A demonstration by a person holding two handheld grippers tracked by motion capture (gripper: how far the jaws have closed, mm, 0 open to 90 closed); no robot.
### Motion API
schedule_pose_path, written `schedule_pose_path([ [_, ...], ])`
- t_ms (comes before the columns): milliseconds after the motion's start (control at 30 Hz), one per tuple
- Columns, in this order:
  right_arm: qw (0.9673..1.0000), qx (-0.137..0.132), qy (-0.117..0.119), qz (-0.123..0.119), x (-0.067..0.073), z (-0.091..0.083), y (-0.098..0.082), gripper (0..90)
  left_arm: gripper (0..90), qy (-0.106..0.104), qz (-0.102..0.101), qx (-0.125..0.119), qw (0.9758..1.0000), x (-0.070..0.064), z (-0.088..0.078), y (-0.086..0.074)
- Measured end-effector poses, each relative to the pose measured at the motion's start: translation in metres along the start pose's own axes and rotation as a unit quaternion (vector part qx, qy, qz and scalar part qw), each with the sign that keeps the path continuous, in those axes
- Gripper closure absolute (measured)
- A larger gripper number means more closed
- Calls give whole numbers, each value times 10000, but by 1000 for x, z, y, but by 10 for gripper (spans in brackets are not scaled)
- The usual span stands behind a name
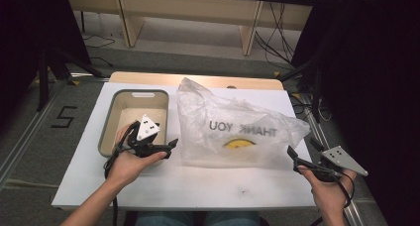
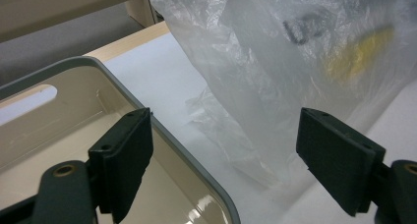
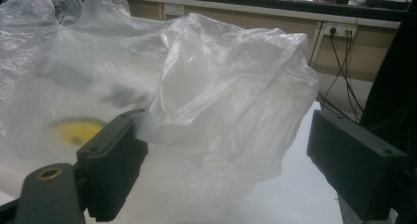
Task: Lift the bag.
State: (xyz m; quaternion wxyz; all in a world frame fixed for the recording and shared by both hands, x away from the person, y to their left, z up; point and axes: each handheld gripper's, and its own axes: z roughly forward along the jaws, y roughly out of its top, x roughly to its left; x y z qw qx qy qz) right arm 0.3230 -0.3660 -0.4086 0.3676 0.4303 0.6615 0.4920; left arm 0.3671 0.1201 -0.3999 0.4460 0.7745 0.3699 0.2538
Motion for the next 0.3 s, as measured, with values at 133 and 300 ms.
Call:
schedule_pose_path([
  [133,10000,-3,-1,25,-1,-1,0,167,213,-16,24,-18,10000,-1,1,1],
  [300,10000,5,6,38,-2,-2,-1,167,212,-29,36,-21,10000,-2,1,1],
])
